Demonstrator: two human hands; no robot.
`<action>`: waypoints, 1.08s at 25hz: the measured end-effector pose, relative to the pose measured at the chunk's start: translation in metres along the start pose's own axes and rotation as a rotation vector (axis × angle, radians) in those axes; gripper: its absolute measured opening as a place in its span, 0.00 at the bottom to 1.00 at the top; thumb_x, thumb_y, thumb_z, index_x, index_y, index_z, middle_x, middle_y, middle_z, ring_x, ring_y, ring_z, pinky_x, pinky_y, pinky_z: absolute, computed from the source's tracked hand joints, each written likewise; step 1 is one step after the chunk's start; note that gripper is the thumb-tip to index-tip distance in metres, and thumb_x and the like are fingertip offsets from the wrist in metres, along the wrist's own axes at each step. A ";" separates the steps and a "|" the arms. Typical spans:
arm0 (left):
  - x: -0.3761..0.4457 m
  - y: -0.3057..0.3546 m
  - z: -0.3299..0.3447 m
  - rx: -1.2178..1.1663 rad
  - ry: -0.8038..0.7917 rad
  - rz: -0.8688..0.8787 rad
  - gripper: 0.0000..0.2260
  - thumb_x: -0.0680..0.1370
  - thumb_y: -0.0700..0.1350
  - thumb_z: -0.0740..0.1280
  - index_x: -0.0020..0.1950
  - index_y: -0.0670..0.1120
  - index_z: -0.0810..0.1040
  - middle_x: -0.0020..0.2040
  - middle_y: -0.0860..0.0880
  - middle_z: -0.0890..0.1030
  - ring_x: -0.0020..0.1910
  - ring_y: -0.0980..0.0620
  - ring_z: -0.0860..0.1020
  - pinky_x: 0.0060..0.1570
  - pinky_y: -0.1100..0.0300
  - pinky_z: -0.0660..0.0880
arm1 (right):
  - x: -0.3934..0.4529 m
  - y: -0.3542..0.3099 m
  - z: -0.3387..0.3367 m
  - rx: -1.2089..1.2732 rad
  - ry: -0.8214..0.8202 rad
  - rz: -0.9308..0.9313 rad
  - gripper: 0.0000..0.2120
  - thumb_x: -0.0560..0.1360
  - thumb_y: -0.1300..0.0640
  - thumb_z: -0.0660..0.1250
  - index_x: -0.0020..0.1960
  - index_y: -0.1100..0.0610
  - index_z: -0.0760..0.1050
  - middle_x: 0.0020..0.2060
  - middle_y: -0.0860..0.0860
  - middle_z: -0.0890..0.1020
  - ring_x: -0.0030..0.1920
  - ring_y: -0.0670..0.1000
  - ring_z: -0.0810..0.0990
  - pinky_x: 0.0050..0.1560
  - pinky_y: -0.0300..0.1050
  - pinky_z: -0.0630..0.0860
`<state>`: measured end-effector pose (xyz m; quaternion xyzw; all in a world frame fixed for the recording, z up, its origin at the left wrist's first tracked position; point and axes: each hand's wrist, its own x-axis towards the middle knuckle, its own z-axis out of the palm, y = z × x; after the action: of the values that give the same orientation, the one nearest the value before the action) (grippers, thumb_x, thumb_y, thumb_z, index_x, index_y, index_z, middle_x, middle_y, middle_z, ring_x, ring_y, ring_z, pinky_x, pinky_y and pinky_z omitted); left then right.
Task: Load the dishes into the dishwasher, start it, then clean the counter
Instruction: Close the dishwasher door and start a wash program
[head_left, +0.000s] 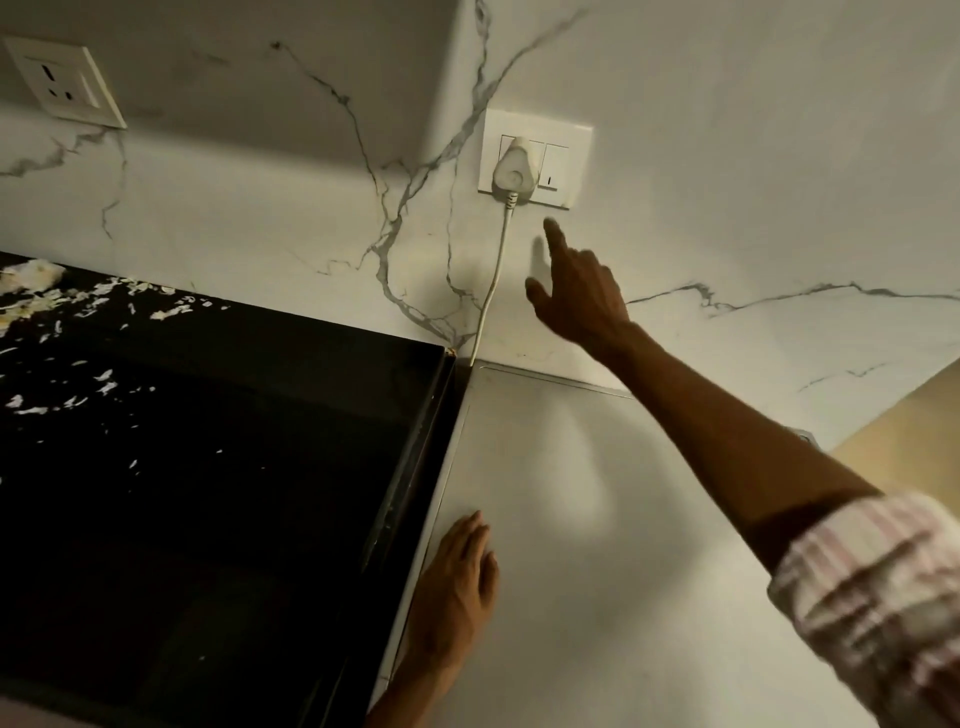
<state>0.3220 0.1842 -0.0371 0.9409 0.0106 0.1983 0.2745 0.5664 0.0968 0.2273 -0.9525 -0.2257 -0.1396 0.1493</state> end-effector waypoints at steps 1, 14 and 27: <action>0.000 0.000 0.001 -0.002 0.008 0.004 0.16 0.79 0.48 0.64 0.62 0.43 0.79 0.65 0.47 0.78 0.64 0.52 0.76 0.60 0.59 0.76 | 0.016 0.001 -0.003 -0.043 -0.008 0.007 0.39 0.79 0.50 0.64 0.79 0.58 0.43 0.51 0.62 0.79 0.47 0.59 0.76 0.52 0.58 0.77; 0.000 0.000 0.002 -0.019 0.033 0.005 0.17 0.79 0.50 0.60 0.63 0.43 0.79 0.64 0.46 0.78 0.63 0.51 0.77 0.60 0.59 0.76 | 0.050 -0.005 0.003 -0.109 -0.088 0.105 0.46 0.76 0.56 0.66 0.79 0.55 0.35 0.46 0.59 0.79 0.46 0.59 0.76 0.53 0.57 0.73; 0.000 0.001 0.000 0.024 -0.017 -0.015 0.18 0.80 0.50 0.59 0.64 0.42 0.77 0.64 0.44 0.78 0.64 0.48 0.76 0.61 0.58 0.75 | -0.225 0.013 0.103 -0.003 -0.442 0.275 0.30 0.78 0.45 0.61 0.76 0.55 0.58 0.71 0.55 0.70 0.69 0.58 0.69 0.67 0.52 0.67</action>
<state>0.3220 0.1832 -0.0364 0.9456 0.0178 0.1882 0.2646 0.3999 0.0341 0.0551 -0.9818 -0.1212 0.0935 0.1127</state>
